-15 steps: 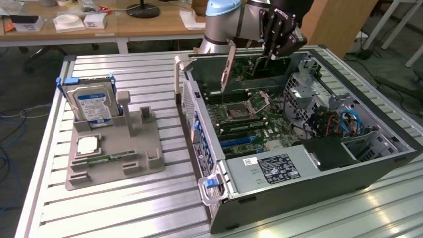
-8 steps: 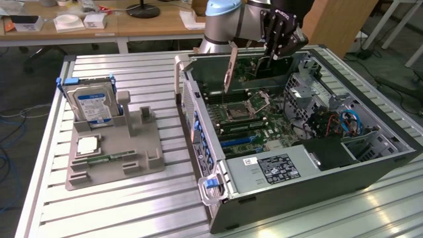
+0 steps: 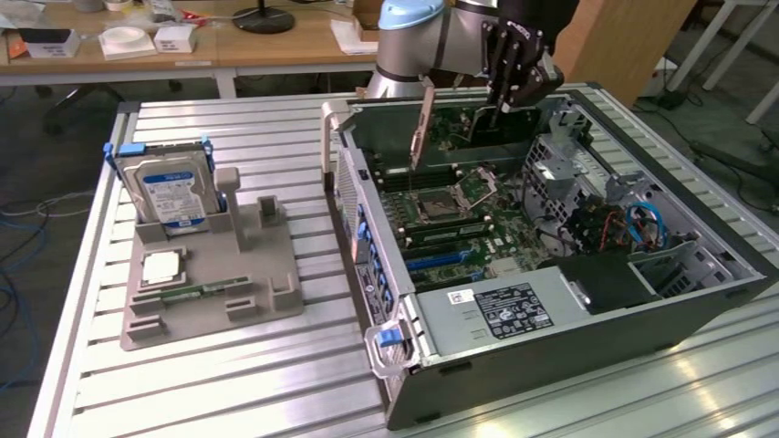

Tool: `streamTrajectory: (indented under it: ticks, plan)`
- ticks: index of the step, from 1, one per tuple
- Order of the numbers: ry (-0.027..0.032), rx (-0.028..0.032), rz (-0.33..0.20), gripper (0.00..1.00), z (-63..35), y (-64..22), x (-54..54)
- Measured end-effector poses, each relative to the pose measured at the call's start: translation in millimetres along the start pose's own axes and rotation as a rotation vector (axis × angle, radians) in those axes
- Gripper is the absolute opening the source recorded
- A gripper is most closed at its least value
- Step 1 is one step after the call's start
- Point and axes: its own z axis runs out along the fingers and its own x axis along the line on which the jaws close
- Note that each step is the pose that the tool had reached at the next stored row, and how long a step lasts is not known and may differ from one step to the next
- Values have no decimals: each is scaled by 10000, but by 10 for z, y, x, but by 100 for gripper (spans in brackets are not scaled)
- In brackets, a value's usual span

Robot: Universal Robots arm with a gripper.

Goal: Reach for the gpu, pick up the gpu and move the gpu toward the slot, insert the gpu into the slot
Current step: 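Insert the gpu into the slot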

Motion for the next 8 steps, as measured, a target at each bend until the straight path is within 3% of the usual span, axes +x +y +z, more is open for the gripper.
streamTrajectory:
  ticks: [8]
  plan:
    - [-1,2,44,26,24,3,17]
